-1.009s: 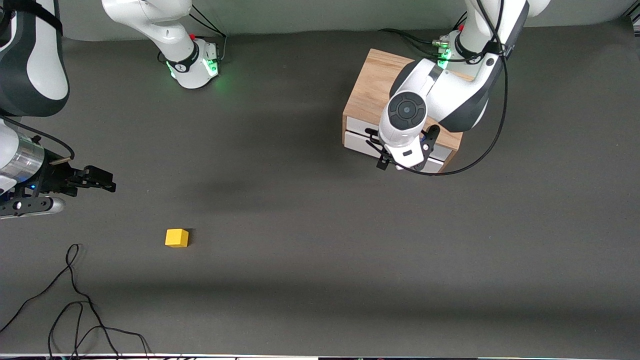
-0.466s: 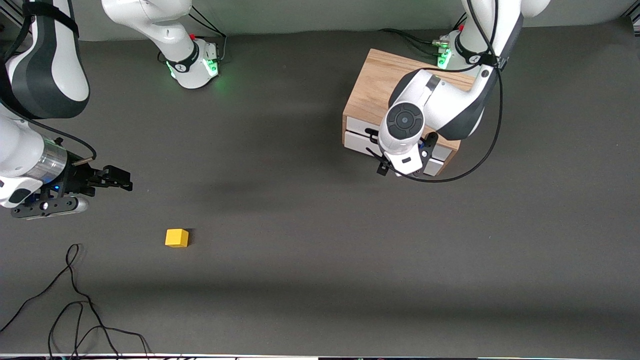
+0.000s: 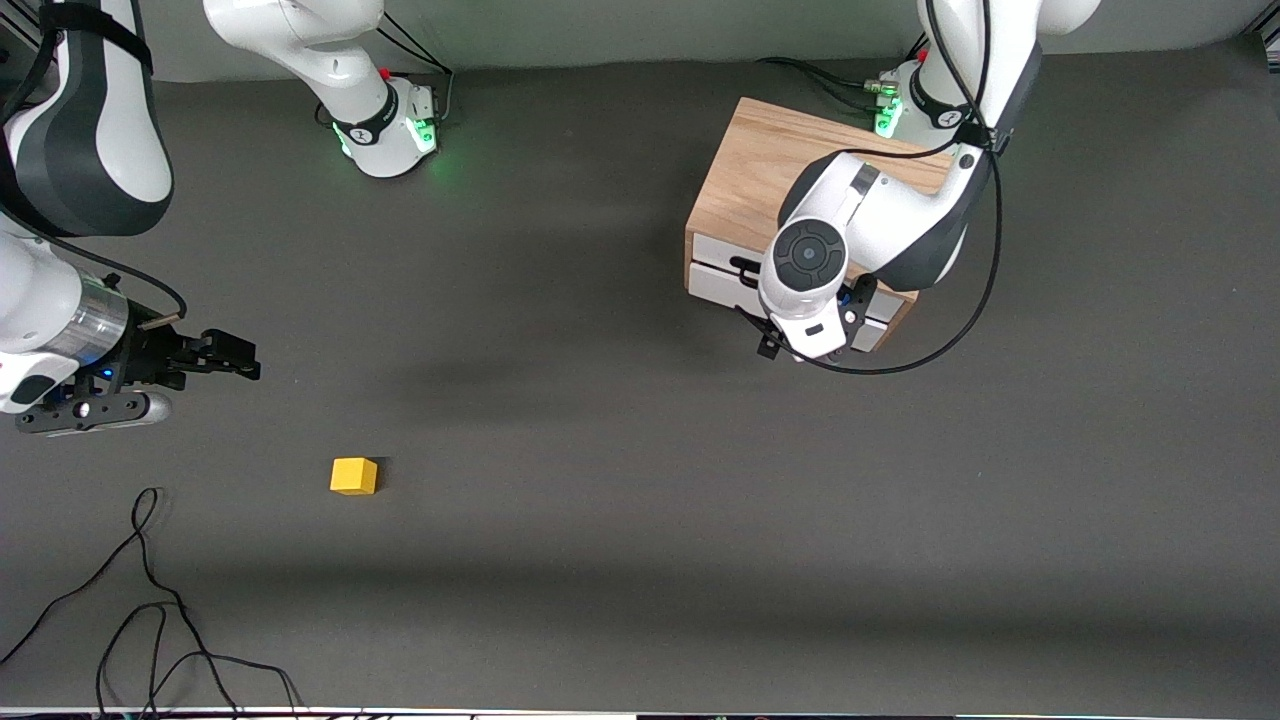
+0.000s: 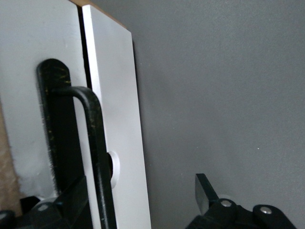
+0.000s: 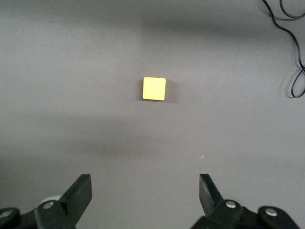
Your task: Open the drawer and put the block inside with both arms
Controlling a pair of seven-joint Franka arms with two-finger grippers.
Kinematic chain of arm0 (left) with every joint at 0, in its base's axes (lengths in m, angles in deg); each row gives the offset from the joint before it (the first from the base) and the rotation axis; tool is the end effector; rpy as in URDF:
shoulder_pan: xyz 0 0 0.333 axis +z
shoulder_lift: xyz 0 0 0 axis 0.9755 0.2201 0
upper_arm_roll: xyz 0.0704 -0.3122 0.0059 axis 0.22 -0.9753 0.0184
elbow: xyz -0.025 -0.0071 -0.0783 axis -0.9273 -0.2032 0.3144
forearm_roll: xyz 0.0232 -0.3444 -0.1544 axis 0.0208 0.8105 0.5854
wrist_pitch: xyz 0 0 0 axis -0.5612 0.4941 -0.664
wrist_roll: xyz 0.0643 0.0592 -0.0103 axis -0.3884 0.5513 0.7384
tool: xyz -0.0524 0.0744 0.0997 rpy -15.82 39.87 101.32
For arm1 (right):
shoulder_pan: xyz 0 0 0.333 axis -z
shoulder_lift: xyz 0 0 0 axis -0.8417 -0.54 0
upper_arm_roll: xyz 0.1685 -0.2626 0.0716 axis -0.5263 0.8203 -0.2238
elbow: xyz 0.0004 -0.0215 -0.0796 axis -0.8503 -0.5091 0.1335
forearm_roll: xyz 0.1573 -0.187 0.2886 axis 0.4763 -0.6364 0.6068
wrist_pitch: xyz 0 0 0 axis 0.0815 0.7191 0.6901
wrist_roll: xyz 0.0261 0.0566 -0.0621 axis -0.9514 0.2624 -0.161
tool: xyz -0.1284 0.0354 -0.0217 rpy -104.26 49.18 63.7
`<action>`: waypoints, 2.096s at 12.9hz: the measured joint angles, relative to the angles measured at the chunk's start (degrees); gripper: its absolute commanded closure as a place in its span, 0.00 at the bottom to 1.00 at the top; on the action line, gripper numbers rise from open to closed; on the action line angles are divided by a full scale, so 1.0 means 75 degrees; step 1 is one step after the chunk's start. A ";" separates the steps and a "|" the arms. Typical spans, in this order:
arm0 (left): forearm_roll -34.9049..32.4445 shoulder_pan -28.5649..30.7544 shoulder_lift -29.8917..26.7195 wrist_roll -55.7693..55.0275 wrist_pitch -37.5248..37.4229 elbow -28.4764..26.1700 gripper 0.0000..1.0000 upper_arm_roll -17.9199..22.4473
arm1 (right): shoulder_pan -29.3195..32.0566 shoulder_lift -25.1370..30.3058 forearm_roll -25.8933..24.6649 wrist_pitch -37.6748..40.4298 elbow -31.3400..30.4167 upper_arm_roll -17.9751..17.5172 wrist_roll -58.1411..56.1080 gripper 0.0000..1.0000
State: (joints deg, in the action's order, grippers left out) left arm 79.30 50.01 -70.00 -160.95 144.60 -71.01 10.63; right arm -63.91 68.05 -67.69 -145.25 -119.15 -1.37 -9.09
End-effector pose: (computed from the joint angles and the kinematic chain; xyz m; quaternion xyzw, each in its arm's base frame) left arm 0.4697 -0.3285 0.2895 -0.8368 -0.5331 0.0774 0.0977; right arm 0.5920 0.0092 0.4927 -0.9990 -0.0378 0.0195 0.0109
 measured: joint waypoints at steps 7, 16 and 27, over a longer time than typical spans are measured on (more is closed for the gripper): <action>-0.0015 0.0029 0.0114 0.0000 0.0215 -0.0002 0.00 -0.0001 | -0.0030 0.0003 0.0000 -0.0227 -0.0035 0.0079 0.0000 0.00; -0.0030 0.0055 0.0293 -0.0056 0.0433 0.0343 0.00 -0.0001 | 0.0061 0.0004 0.0000 -0.0286 -0.0062 0.0097 0.0000 0.00; -0.0102 0.0091 0.1152 -0.0062 0.0960 0.1640 0.00 0.0000 | 0.0119 0.0004 0.0000 -0.0286 -0.0092 0.0075 0.0000 0.00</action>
State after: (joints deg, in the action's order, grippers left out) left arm 78.54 50.69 -61.36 -161.42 151.80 -58.71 10.63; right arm -63.01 68.08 -67.69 -147.39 -119.84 -0.81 -9.09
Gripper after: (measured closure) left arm 0.000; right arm 0.000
